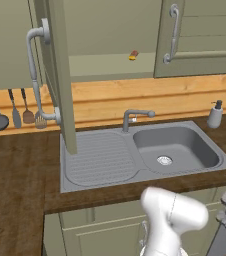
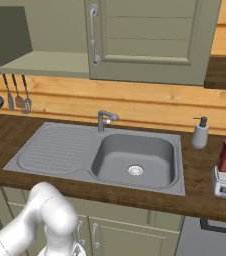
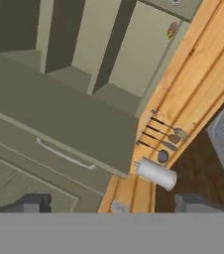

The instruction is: Pick the cereal and place it on the digital scale for weighing, and close the cabinet.

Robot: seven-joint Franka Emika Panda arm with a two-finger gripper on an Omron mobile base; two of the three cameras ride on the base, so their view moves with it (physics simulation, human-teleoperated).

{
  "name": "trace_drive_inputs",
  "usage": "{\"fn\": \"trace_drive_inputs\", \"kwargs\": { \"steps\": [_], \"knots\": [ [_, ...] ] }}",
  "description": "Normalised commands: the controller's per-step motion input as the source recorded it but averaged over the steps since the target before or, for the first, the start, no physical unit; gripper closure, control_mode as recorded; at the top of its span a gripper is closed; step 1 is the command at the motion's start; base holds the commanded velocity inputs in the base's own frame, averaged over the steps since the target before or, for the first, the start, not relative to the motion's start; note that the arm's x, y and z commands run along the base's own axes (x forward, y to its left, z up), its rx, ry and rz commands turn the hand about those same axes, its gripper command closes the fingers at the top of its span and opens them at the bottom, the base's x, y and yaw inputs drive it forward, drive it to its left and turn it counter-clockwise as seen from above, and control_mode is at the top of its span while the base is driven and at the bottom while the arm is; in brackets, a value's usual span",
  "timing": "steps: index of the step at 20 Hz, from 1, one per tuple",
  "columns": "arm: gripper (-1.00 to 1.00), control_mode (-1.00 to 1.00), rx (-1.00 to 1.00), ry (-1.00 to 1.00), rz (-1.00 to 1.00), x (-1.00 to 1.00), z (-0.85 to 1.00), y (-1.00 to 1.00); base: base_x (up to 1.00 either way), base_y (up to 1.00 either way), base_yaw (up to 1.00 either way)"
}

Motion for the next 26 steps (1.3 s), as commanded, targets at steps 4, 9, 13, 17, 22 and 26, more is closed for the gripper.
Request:
{"fn": "trace_drive_inputs", "kwargs": {
  "steps": [4,9,13,17,22,26],
  "knots": [
    [-1.00,-1.00,-0.17,0.00,0.00,-0.34,-0.48,1.00,0.00,0.00,0.00],
    [-1.00,-1.00,-0.09,0.00,0.00,0.02,-0.49,1.00,0.00,0.00,0.00],
    [-1.00,-1.00,-0.04,-0.04,0.00,0.12,-0.33,1.00,0.00,0.00,0.00],
    [-1.00,-1.00,0.00,-0.14,0.00,0.19,-0.02,1.00,0.00,0.00,0.00],
    [-1.00,-1.00,0.06,-0.11,0.00,0.45,0.00,1.00,0.00,0.00,0.00],
    [-1.00,-1.00,0.10,0.00,0.00,0.55,0.00,1.00,0.00,0.00,0.00]
  ]
}}
